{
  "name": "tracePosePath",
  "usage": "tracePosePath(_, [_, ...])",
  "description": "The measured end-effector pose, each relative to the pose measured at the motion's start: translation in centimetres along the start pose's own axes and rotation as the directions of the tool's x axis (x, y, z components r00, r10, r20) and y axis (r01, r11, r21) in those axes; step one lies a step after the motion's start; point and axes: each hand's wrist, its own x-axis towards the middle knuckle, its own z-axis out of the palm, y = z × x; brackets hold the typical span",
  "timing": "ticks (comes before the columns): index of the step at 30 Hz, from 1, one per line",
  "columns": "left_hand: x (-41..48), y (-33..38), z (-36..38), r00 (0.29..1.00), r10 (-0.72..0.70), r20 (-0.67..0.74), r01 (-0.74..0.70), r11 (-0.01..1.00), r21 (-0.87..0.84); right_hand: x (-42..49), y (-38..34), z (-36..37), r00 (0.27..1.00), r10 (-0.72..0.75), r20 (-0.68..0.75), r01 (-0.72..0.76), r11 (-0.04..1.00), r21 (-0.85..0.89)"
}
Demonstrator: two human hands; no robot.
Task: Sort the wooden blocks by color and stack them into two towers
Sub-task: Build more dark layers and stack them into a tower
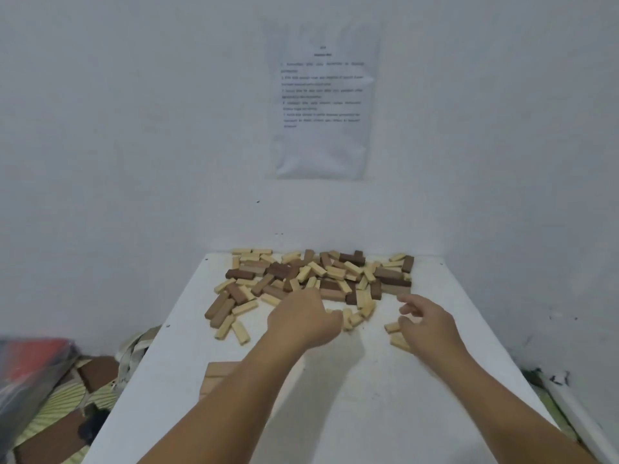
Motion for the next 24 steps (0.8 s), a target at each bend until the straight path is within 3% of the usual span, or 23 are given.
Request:
tracePosePath(2, [3.4,1.2,1.1,0.998,-0.063,0.013,0.061,0.994,0.093,2.5,0.6,0.1,0.999,-0.040,0.012,0.041,0.996,-0.080])
tracePosePath(8, [10.3,2.3,4.4,0.979,-0.121,-0.163,0.153,0.968,0.201,9.3,1.5,1.5,0.966,-0.206,0.158,0.254,0.884,-0.393])
tracePosePath(12, [11.2,2.2,6.4,0.978,-0.083,-0.193,0.137,0.949,0.286,12.0,1.5,2.4,0.950,-0.163,0.265,0.292,0.760,-0.580])
tracePosePath(18, [10.7,0.8,6.4,0.978,0.080,-0.192,-0.013,0.945,0.326,13.1,1.8,3.5,0.964,-0.175,0.201,0.265,0.703,-0.659])
tracePosePath(21, [10.8,0.6,6.0,0.969,0.189,-0.162,-0.108,0.905,0.411,13.2,1.6,3.6,0.968,-0.182,0.170,0.249,0.722,-0.646])
tracePosePath(24, [11.2,0.6,6.0,0.969,0.203,-0.139,-0.121,0.886,0.448,13.3,1.3,3.7,0.971,-0.186,0.149,0.239,0.763,-0.600])
